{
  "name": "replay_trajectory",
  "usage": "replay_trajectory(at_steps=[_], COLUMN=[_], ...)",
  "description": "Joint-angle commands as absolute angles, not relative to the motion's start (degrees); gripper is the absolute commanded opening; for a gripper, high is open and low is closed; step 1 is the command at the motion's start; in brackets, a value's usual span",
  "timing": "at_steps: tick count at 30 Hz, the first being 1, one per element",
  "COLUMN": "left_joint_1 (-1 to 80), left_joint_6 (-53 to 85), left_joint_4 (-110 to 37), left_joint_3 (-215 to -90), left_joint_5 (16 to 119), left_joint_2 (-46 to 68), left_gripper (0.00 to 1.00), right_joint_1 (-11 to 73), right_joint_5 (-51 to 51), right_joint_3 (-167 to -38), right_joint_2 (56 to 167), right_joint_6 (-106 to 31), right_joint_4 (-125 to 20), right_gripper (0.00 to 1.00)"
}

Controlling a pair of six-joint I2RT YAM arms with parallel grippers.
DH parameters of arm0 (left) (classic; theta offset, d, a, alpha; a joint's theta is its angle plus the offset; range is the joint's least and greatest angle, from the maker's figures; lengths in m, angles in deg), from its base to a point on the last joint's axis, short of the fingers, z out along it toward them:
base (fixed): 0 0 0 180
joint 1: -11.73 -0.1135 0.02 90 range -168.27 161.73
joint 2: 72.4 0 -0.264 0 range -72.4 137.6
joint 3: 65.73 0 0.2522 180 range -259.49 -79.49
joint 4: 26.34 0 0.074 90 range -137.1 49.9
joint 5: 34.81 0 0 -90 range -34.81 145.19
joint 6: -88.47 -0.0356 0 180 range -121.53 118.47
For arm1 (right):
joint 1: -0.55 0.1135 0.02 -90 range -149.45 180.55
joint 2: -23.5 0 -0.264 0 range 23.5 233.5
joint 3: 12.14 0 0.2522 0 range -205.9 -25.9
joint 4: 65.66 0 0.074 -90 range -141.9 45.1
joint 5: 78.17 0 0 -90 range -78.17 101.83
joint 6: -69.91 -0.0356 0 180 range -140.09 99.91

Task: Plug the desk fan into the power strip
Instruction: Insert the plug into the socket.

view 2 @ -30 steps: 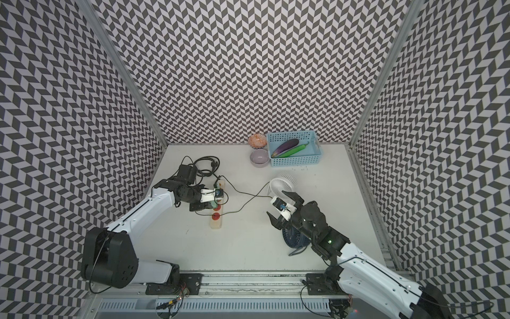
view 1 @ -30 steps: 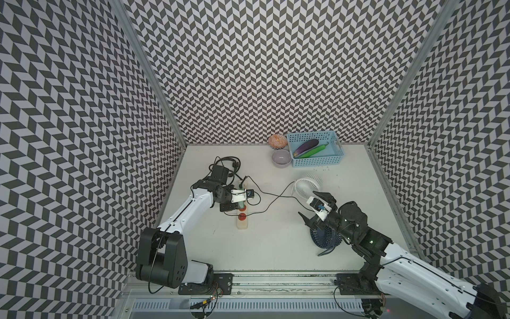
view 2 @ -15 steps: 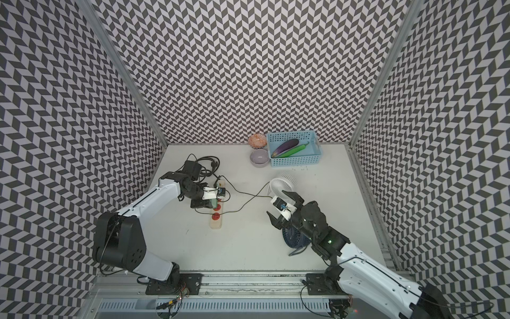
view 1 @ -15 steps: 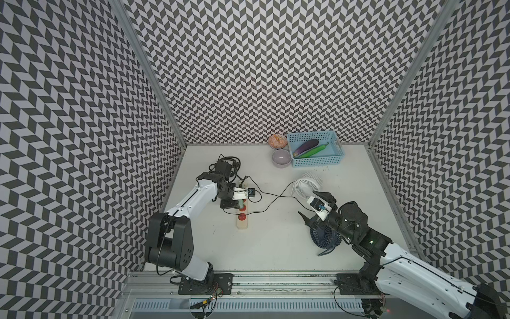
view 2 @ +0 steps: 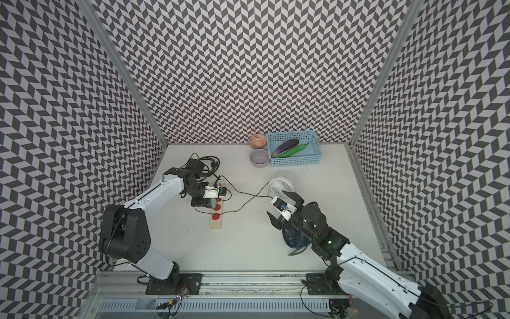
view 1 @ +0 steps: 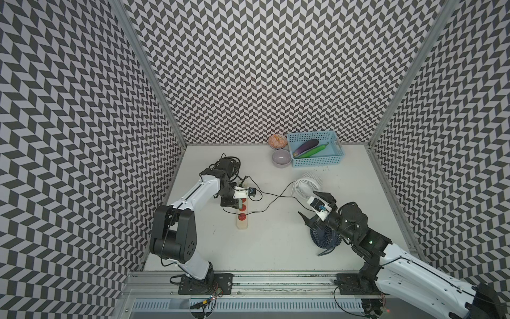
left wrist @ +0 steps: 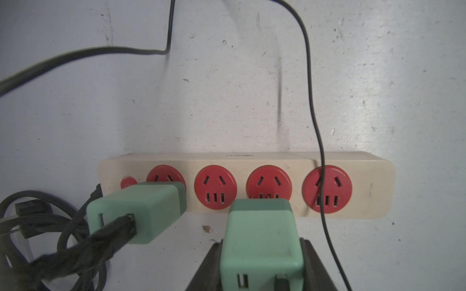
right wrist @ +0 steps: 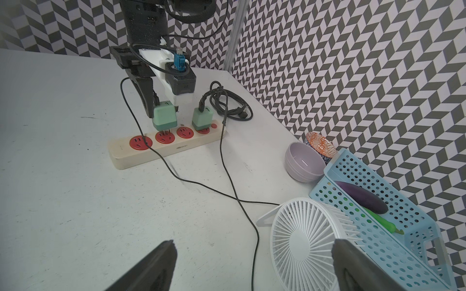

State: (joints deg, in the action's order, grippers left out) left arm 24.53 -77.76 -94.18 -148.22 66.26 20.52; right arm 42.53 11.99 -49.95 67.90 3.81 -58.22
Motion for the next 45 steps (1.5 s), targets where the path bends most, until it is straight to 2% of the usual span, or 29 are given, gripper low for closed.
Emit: replay_trajectory(at_steps=[1, 14, 45], left_joint_1=[25.04, 25.53, 27.52], left_joint_6=[-78.59, -79.4, -78.19], left_joint_4=[-97.4, -101.73, -98.89], left_joint_3=[-150.34, -152.66, -153.43], left_joint_5=[66.64, 66.68, 63.57], left_joint_2=[21.4, 23.45, 26.63], left_gripper=[0.0, 0.0, 0.0], right_joint_1=[42.12, 41.86, 41.63], right_joint_5=[11.39, 11.26, 10.74], right_joint_3=[-49.04, -48.49, -48.04], right_joint_2=[66.74, 66.08, 66.1], right_joint_6=[3.04, 3.06, 3.06], right_joint_4=[-61.56, -62.23, -63.15], right_gripper=[1.0, 1.0, 1.0])
